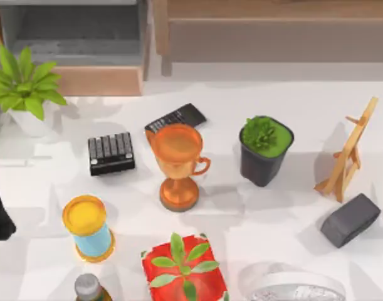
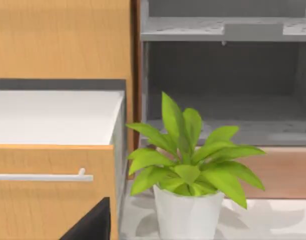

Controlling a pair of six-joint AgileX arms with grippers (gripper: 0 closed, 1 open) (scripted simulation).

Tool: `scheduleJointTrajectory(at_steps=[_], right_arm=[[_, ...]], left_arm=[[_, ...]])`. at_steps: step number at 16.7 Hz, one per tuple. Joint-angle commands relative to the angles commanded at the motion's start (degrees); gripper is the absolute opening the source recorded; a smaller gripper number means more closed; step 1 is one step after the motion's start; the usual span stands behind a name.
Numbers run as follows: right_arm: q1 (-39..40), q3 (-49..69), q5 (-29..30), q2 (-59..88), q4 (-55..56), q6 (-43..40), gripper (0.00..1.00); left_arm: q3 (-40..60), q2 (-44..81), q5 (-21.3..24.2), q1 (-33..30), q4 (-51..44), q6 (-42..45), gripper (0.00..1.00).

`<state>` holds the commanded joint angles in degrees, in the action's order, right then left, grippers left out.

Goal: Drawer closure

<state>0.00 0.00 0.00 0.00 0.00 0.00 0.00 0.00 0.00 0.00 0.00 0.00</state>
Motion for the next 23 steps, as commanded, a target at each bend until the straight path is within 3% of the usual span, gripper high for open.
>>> scheduleJointTrajectory(at_steps=[3, 6, 13, 18, 20, 23], right_arm=[[0.0, 0.0, 0.0, 0.0, 0.0, 0.0, 1.0], [0.0, 0.0, 0.0, 0.0, 0.0, 0.0, 1.0], [0.0, 0.0, 0.0, 0.0, 0.0, 0.0, 1.0], [0.0, 0.0, 0.0, 0.0, 0.0, 0.0, 1.0], [0.0, 0.0, 0.0, 0.0, 0.0, 0.0, 1.0], [0.0, 0.0, 0.0, 0.0, 0.0, 0.0, 1.0]], left_arm=[[0.6, 0.6, -0.7, -0.7, 0.6, 0.0, 1.0], [5.3, 5.0, -5.6, -6.0, 4.7, 0.2, 1.0], [18.1, 32.3, -26.6, -26.9, 15.4, 0.7, 1.0], [25.4, 46.7, -38.1, -38.5, 21.5, 0.8, 1.0], [27.0, 49.3, -40.7, -41.1, 22.8, 0.9, 1.0], [27.3, 49.7, -41.2, -41.5, 23.0, 0.9, 1.0]])
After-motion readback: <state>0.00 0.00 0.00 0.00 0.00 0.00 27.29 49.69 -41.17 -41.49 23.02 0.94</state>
